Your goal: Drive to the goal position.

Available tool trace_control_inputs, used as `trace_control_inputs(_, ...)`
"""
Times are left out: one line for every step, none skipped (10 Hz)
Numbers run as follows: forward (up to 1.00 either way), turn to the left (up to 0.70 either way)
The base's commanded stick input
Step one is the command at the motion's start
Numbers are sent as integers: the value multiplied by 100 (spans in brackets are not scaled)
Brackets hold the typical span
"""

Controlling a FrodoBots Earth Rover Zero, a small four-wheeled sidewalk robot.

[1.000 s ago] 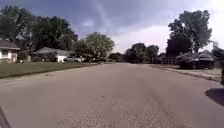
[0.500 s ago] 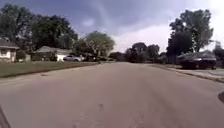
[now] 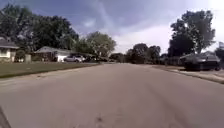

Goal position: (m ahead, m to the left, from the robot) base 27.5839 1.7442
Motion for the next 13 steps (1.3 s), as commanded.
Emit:
trace_control_inputs(70,-35)
trace_control_inputs(70,-35)
trace_control_inputs(70,-35)
trace_control_inputs(70,-35)
trace_control_inputs(70,-35)
trace_control_inputs(70,-35)
trace_control_inputs(70,-35)
trace_control_inputs(70,-35)
trace_control_inputs(70,-29)
trace_control_inputs(70,-15)
trace_control_inputs(70,-1)
trace_control_inputs(70,3)
trace_control_inputs(70,3)
